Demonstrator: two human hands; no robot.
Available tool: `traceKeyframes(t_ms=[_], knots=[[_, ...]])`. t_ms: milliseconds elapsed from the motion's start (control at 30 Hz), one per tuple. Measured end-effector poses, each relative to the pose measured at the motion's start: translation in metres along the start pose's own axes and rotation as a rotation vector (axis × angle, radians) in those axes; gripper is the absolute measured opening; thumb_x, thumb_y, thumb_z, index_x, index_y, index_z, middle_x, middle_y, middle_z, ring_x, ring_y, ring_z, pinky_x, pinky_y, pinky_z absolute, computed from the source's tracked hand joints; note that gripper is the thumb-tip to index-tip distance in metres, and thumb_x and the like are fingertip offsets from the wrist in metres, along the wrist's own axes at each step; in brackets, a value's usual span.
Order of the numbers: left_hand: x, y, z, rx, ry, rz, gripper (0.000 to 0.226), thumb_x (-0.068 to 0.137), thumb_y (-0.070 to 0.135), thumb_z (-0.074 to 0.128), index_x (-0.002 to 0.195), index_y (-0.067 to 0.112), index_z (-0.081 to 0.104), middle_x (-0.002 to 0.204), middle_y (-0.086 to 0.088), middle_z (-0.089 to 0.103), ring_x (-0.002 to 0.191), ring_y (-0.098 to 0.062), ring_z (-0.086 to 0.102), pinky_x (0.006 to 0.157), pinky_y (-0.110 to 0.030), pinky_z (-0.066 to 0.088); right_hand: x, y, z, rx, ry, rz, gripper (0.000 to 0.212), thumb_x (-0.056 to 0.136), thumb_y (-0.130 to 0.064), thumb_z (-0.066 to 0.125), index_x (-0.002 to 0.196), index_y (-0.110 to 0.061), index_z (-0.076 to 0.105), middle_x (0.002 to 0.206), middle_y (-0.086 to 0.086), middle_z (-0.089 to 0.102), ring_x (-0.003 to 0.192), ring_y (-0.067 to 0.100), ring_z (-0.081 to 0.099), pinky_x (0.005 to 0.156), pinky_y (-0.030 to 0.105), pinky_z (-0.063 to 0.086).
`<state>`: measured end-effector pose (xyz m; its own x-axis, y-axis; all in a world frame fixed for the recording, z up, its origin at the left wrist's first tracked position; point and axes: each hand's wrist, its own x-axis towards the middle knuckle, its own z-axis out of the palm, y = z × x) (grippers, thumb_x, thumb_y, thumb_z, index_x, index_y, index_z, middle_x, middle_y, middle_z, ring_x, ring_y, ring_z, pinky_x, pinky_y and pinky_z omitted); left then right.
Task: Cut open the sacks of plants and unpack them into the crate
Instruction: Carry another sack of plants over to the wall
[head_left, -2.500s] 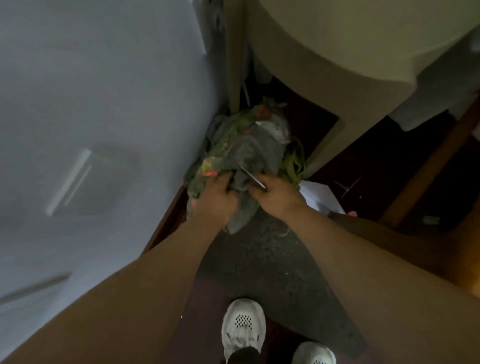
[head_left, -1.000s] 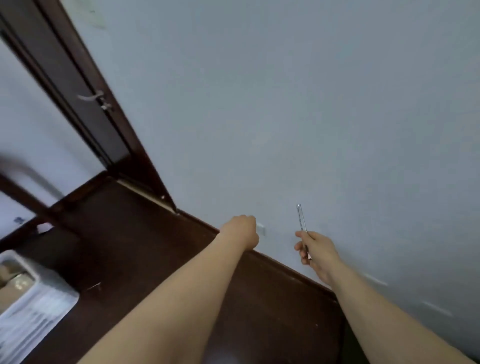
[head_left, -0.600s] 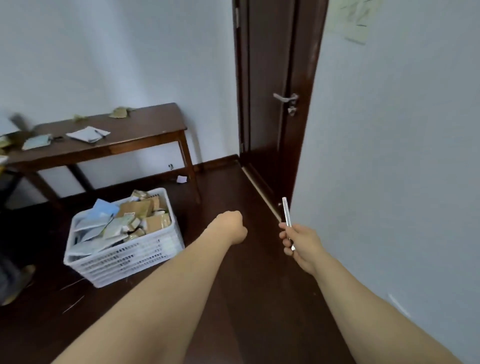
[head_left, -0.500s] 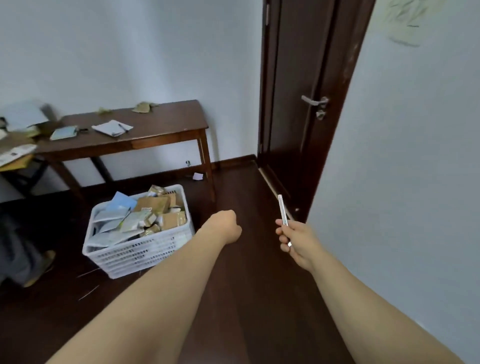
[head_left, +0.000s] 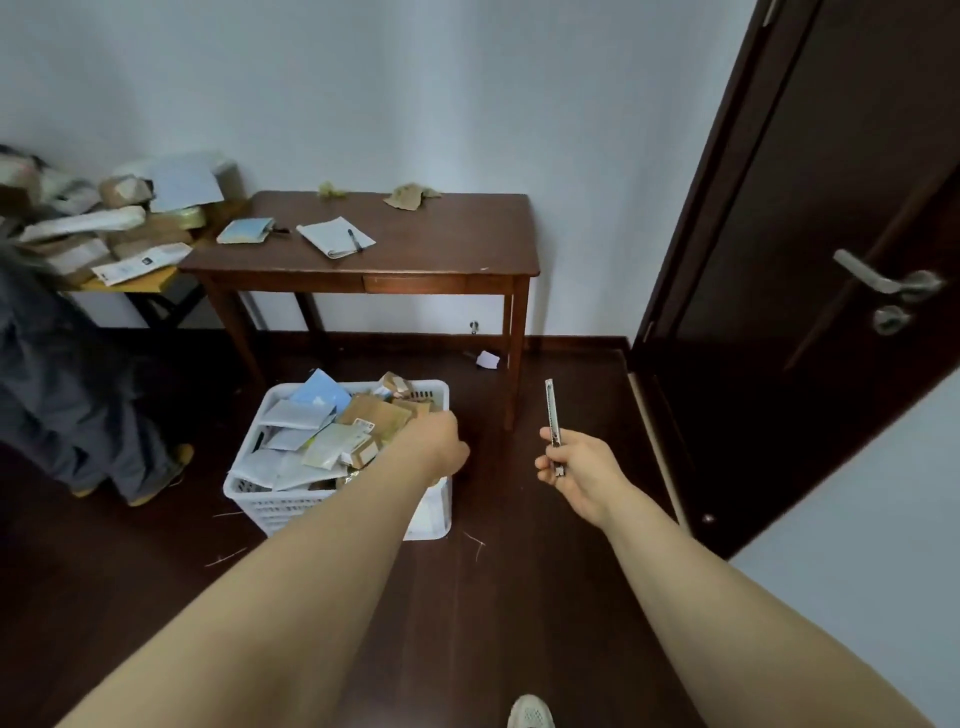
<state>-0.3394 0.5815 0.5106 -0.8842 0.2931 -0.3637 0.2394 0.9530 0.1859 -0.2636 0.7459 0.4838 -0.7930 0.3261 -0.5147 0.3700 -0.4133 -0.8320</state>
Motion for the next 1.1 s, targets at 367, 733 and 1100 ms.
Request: traceKeyframes(t_ms=[367, 733, 1100], knots=[[0.168, -0.03, -0.076, -0.131, 0.068, -0.2, 0.037, 0.089, 0.022, 0.047, 0.124, 0.01, 0.048, 0.117, -0.008, 0.06, 0.105, -0.027, 0.058, 0.084, -0.032, 0.046, 0.185, -0.099, 0.079, -0.305, -0.047, -0.125, 0.037, 0.084, -0.004, 0.069, 0.121, -0.006, 0.063, 0.092, 0.001, 0.063, 0.07, 0.006, 0.054, 0.056, 0.016, 0.039], [0.369, -0.093, -0.142, -0.103, 0.041, -0.156, 0.045, 0.09, 0.025, 0.05, 0.132, 0.009, 0.046, 0.129, -0.012, 0.052, 0.117, -0.031, 0.051, 0.089, -0.038, 0.045, 0.38, -0.155, 0.183, -0.547, 0.059, -0.183, 0.038, 0.088, -0.004, 0.064, 0.125, 0.0, 0.059, 0.108, 0.01, 0.063, 0.093, 0.02, 0.06, 0.08, 0.025, 0.05], [0.554, -0.112, -0.2, -0.034, -0.027, -0.095, 0.041, 0.093, 0.027, 0.049, 0.13, 0.007, 0.044, 0.132, -0.014, 0.046, 0.123, -0.033, 0.043, 0.097, -0.043, 0.042, 0.56, -0.215, 0.236, -0.793, 0.176, -0.171, 0.019, 0.086, -0.01, 0.066, 0.104, -0.015, 0.06, 0.091, -0.001, 0.06, 0.097, 0.024, 0.063, 0.089, 0.039, 0.05]])
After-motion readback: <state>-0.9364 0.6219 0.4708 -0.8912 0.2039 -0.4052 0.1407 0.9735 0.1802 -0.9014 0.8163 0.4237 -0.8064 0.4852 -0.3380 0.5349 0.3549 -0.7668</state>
